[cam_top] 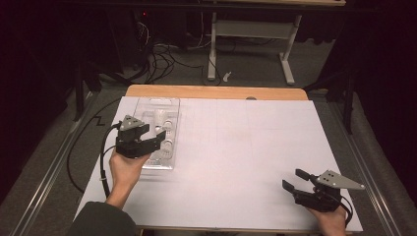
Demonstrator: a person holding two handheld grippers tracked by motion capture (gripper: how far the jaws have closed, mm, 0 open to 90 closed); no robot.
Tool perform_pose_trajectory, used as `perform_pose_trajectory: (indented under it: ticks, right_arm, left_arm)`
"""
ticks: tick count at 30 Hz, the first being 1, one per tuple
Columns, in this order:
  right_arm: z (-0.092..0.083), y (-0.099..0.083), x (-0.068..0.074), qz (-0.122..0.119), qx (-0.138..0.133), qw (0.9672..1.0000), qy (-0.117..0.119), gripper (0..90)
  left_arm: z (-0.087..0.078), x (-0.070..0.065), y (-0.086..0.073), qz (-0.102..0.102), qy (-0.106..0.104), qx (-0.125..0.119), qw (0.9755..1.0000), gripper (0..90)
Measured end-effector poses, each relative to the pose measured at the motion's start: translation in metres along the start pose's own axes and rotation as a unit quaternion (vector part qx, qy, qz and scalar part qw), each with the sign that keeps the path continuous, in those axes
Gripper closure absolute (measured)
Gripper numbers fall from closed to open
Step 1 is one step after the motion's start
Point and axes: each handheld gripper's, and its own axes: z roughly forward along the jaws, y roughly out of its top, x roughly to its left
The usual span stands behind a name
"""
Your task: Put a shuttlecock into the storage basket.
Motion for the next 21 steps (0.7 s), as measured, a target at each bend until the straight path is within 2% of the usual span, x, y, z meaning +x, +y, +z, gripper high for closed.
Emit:
perform_pose_trajectory:
  ticks: [21]
  right_arm:
    - [0.000, 0.000, 0.000, 0.000, 0.000, 1.0000, 0.000, 32.3]
  left_arm:
    - [-0.011, -0.005, -0.014, 0.008, -0.007, -0.016, 0.9998, 37.2]
